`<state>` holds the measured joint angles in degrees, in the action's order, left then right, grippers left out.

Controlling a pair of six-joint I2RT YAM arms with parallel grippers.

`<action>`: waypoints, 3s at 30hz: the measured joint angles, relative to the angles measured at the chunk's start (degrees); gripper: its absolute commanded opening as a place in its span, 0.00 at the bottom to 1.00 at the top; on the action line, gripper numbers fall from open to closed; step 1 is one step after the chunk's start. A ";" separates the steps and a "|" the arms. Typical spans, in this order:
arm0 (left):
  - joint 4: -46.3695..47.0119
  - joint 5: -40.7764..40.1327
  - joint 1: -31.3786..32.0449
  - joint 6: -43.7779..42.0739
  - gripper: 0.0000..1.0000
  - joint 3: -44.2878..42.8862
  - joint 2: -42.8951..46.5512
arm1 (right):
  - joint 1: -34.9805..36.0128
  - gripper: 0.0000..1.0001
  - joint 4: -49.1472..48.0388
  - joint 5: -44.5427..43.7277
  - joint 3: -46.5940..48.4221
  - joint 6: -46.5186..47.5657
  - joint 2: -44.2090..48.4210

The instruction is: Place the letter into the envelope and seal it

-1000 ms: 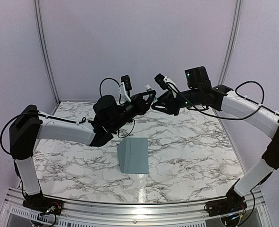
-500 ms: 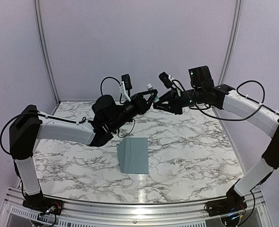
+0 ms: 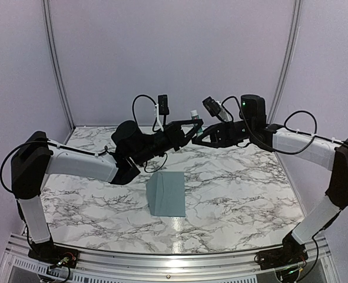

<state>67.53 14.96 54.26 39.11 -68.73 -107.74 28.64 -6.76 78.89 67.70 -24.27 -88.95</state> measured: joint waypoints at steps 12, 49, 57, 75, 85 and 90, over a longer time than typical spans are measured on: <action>-3.74 -17.90 -0.20 -1.81 0.00 5.62 3.30 | 0.74 0.44 31.08 -34.80 8.07 30.80 6.95; 0.44 -33.00 1.22 6.03 0.00 6.95 4.17 | 20.33 0.21 38.80 -77.09 28.55 45.24 -6.51; 1.44 -33.48 1.22 4.94 0.27 8.39 4.20 | 20.33 0.00 38.82 -77.09 28.94 43.10 -7.45; 3.91 -31.32 0.92 4.11 0.00 10.40 4.31 | 20.35 0.18 39.17 -76.63 28.87 43.19 -7.45; 6.01 -30.49 0.81 4.15 0.00 12.59 4.31 | 20.52 0.30 39.01 -78.23 27.71 43.93 -7.37; 6.19 -30.49 0.81 4.15 0.00 12.59 4.31 | 20.61 0.21 38.99 -78.36 27.71 44.09 -7.37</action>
<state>73.71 -15.53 55.07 43.27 -56.14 -103.44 49.25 32.23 0.54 95.42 19.81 -96.31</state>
